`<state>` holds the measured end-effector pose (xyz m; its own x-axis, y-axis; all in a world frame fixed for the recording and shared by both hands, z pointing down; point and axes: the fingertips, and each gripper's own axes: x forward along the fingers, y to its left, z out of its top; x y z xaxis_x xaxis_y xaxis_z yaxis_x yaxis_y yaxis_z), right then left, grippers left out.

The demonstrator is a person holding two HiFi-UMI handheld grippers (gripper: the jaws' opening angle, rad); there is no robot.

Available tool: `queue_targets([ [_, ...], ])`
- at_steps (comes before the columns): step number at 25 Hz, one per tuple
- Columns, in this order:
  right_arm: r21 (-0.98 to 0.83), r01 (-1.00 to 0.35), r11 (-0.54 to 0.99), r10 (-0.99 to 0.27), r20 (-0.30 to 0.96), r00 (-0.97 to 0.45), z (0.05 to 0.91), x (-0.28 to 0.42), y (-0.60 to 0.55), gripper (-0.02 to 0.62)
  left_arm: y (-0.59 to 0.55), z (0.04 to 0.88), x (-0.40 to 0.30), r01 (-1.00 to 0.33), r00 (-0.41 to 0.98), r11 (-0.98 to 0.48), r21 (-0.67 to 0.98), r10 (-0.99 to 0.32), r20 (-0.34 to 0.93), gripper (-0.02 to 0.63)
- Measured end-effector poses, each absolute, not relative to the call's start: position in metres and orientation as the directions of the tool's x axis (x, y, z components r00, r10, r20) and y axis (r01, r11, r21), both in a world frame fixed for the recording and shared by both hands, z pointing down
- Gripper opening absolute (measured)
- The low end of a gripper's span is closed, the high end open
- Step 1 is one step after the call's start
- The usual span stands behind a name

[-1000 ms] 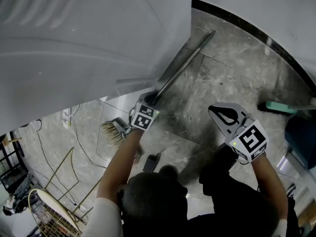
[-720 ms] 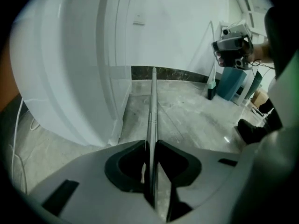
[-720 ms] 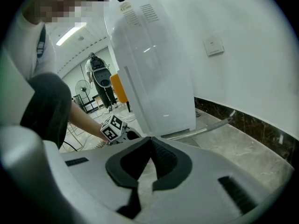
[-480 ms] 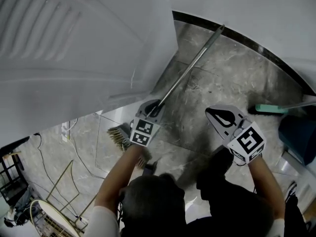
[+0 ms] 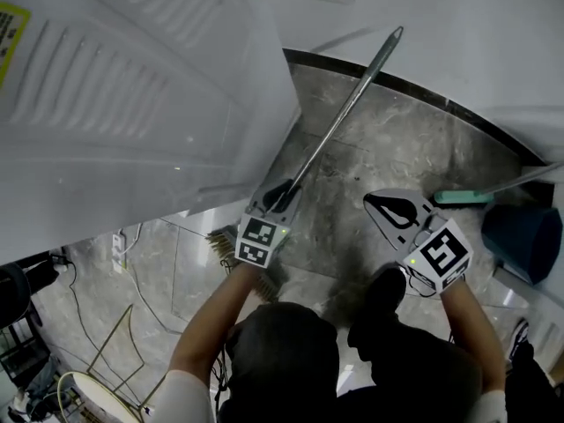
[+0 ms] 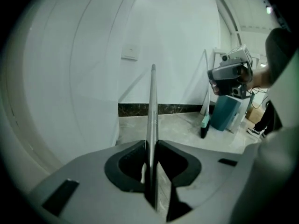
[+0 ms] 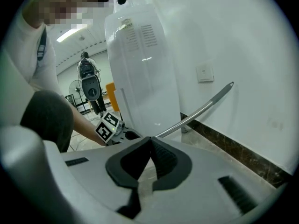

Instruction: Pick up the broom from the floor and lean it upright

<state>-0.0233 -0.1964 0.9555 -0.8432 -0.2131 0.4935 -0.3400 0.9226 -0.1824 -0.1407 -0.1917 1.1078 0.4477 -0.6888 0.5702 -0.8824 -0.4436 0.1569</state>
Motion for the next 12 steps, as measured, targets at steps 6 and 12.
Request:
queue_targets([
  [6,-0.112,-0.352,0.929,-0.258,0.483,-0.836,0.919,-0.009,-0.205,0.002,-0.212,1.06,-0.126,-0.87,0.482,-0.463,0.168,-0.733,0.479,0.08],
  [12,-0.065,-0.381,0.922,-0.306,0.481,-0.822,0.887,0.004,-0.215,0.002,-0.224,1.024,-0.112,-0.854,0.515,-0.487,0.183,-0.741,0.431,0.08],
])
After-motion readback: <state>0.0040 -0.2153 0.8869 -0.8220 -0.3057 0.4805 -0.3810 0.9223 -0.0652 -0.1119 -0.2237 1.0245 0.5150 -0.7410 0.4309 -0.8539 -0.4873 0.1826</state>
